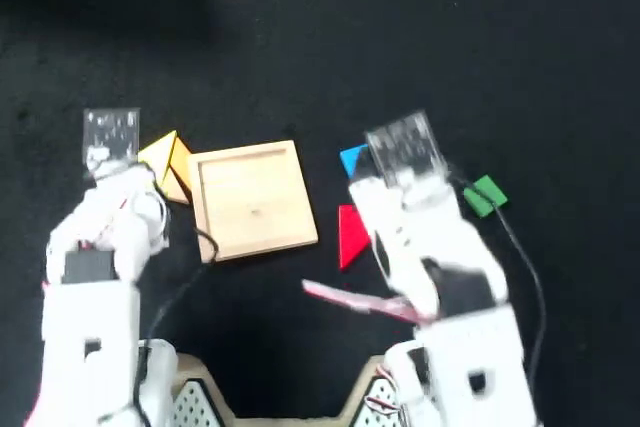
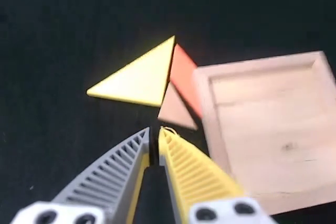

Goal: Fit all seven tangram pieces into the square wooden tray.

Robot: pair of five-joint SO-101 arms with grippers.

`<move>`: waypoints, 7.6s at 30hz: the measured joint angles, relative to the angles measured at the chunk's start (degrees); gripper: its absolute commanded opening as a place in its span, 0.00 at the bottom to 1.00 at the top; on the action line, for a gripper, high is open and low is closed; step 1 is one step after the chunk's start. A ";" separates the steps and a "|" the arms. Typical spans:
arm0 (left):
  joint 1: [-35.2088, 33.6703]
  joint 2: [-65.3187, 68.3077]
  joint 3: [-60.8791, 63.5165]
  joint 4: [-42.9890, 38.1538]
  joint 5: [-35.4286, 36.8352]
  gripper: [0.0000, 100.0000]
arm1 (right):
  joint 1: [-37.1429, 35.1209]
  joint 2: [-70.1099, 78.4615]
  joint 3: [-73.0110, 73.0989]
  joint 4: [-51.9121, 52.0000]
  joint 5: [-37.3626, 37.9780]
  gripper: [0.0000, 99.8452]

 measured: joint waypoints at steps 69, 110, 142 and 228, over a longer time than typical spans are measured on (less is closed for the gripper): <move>-2.90 -5.98 21.63 -22.77 6.86 0.05 | -1.93 66.99 -31.74 2.99 -15.56 0.01; -2.90 -5.98 21.63 -22.77 6.86 0.05 | 0.26 72.09 -34.90 7.91 -15.74 0.01; -0.79 -5.98 21.63 -22.77 6.86 0.05 | -1.85 74.02 -35.25 5.80 -23.03 0.13; -8.09 99.34 -86.42 18.20 -66.55 0.31 | 10.90 59.34 -22.24 -9.14 -10.64 0.15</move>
